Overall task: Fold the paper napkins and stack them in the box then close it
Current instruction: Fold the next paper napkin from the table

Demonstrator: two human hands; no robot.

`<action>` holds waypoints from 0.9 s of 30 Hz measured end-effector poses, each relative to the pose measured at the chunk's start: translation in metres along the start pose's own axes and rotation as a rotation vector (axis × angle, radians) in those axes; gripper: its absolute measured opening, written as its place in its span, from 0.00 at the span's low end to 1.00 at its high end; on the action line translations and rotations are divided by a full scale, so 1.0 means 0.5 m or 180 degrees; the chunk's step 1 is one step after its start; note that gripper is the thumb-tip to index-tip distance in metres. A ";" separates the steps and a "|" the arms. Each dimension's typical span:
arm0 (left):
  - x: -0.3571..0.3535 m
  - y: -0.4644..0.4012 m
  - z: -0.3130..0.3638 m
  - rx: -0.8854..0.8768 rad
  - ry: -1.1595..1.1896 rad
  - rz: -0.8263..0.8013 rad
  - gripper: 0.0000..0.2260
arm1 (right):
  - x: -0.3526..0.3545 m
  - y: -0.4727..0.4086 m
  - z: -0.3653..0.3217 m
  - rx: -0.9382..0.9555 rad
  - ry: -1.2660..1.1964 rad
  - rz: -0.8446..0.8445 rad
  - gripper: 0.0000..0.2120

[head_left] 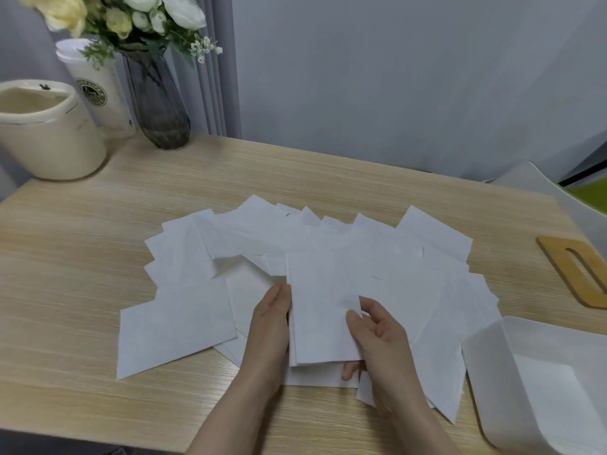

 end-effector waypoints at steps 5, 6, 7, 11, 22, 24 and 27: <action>-0.002 0.002 0.000 -0.0023 -0.0055 -0.0079 0.15 | -0.003 0.001 0.001 -0.0052 -0.0008 0.0073 0.08; -0.003 0.003 0.001 -0.0041 -0.0073 -0.0088 0.15 | -0.004 0.002 0.000 -0.0048 0.0002 0.0083 0.08; -0.005 0.004 0.003 -0.0061 -0.0076 -0.0087 0.15 | -0.005 0.003 -0.001 -0.0038 0.0015 0.0089 0.08; -0.008 0.007 0.010 -0.0111 -0.0025 -0.0017 0.11 | -0.006 0.005 -0.002 -0.0004 0.0097 0.0045 0.08; -0.005 0.003 0.001 -0.0250 0.0067 -0.0003 0.11 | 0.008 0.003 -0.016 0.0589 0.1005 0.0561 0.20; -0.010 0.004 -0.002 -0.0262 0.0057 -0.0077 0.11 | 0.003 -0.001 -0.008 0.0383 0.0737 0.0296 0.24; -0.017 0.009 -0.003 -0.0310 -0.0015 -0.0181 0.11 | -0.002 -0.004 0.010 0.0305 0.0515 0.0196 0.27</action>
Point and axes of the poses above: each hand's wrist, its own y-axis away from the middle knuckle, its own x-axis out of the back of the hand, z = x × y, the point moved 3 cm from there along -y, towards the middle knuckle, and after that the axes turned 7 degrees about -x, right-handed, at the moved point
